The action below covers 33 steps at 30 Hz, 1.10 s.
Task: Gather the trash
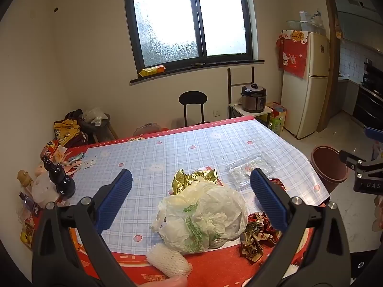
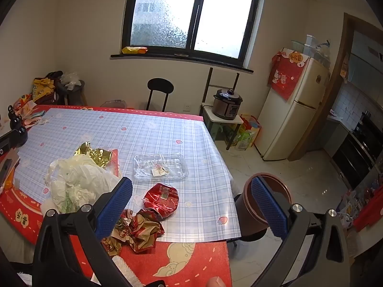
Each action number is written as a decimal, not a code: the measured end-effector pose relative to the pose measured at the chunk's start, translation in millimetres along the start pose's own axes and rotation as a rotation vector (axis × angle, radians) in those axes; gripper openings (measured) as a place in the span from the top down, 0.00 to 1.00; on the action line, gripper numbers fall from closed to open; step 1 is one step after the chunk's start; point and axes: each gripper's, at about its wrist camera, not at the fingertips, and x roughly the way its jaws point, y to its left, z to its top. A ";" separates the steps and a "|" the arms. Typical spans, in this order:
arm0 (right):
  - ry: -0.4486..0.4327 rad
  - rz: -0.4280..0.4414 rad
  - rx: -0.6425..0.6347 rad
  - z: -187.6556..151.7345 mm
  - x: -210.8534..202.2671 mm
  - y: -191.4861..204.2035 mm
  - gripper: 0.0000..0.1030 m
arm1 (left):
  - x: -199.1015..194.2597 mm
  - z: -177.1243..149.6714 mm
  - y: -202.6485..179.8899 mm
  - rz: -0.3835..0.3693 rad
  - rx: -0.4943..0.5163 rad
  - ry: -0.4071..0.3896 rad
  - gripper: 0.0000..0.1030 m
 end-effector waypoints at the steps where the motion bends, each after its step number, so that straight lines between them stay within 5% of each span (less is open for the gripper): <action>1: 0.000 0.002 0.002 -0.2 -0.1 -0.1 0.05 | 0.0 0.0 -0.2 0.002 0.001 -0.001 0.05; 33: 0.000 -0.008 0.017 -1.7 1.7 -3.4 0.05 | 3.8 -5.5 2.5 0.011 -0.017 0.017 0.05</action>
